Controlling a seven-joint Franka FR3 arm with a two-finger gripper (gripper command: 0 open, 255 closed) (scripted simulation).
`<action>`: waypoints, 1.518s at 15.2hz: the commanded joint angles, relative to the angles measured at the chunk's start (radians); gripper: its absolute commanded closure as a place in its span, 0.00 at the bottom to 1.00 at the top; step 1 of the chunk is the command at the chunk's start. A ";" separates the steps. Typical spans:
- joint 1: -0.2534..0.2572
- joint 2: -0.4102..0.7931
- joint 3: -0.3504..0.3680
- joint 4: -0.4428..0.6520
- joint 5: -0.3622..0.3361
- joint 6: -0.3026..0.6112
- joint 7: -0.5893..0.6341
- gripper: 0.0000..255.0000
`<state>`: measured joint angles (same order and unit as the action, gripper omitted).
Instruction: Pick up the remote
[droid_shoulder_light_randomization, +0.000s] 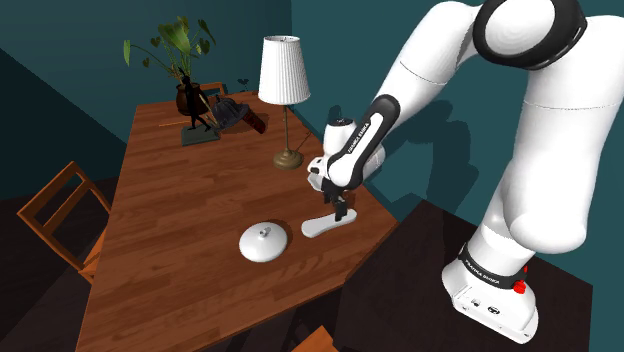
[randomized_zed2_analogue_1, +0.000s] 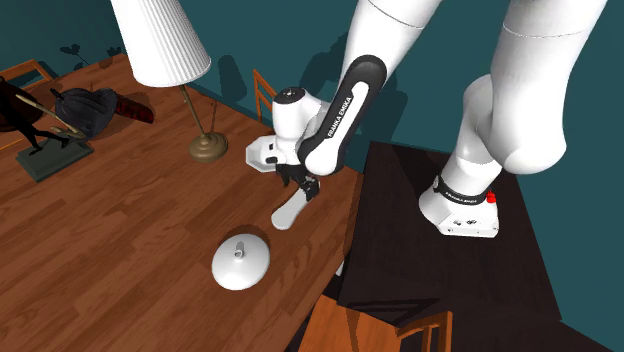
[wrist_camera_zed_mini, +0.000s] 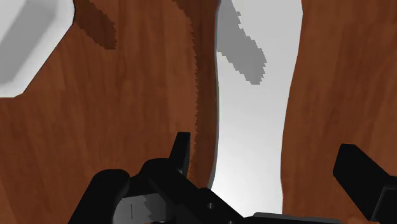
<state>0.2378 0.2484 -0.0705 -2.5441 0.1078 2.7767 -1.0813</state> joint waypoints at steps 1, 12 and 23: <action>0.003 0.046 0.013 0.015 0.005 0.034 -0.012 0.00; -0.014 0.151 0.035 0.040 0.028 0.114 -0.032 1.00; -0.003 0.087 0.021 0.023 0.016 0.066 -0.021 1.00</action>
<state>0.2335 0.3521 -0.0460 -2.5173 0.1269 2.8564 -1.1035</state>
